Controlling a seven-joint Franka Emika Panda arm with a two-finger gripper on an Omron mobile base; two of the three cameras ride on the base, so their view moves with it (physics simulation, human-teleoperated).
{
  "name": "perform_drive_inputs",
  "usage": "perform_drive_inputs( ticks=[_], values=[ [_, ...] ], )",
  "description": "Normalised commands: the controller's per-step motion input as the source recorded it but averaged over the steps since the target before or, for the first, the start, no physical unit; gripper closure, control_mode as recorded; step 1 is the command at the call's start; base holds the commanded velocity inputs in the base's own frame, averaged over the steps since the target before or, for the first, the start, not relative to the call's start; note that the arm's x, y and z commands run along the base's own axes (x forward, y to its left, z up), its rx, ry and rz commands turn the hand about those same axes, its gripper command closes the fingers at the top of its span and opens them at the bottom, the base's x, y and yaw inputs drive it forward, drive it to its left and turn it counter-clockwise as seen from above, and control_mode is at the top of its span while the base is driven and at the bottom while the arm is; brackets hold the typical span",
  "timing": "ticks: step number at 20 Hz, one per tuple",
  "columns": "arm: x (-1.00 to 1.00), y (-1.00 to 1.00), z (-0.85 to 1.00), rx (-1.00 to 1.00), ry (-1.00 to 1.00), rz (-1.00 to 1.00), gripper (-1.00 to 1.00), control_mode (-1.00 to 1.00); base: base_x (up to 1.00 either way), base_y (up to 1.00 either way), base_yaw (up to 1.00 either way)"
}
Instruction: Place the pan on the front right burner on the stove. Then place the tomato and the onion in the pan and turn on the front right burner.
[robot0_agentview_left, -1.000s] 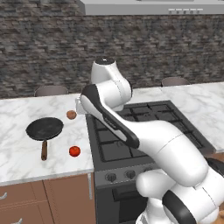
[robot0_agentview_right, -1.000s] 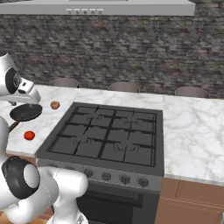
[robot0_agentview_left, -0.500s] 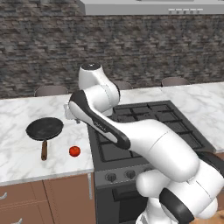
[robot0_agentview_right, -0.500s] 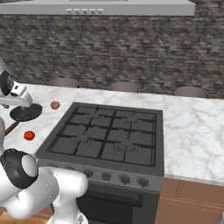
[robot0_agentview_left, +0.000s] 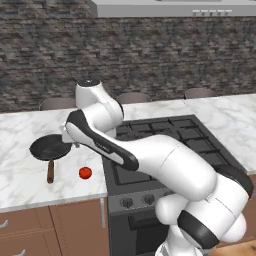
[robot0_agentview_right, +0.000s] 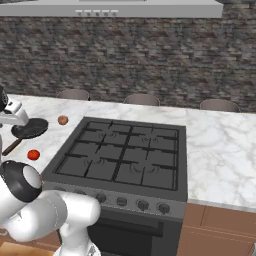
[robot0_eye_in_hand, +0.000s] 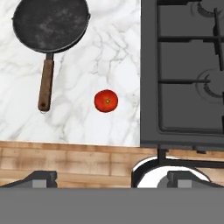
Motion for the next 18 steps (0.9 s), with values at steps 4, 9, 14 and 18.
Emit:
perform_drive_inputs(
  ticks=[4, 9, 14, 18],
  values=[
    [0.00, 0.34, -0.15, 0.00, 0.02, 0.00, -1.00, -1.00, 0.00, 0.00, 0.00],
    [0.02, 0.31, -0.18, 0.00, 0.01, 0.00, -1.00, -1.00, 0.00, 0.00, 0.00],
    [0.13, 0.22, -0.21, 0.00, 0.01, 0.00, -1.00, -1.00, 0.00, 0.00, 0.00],
    [0.22, 0.16, -0.22, 0.00, 0.00, 0.00, -1.00, -1.00, 0.00, 0.00, 0.00]
  ],
)
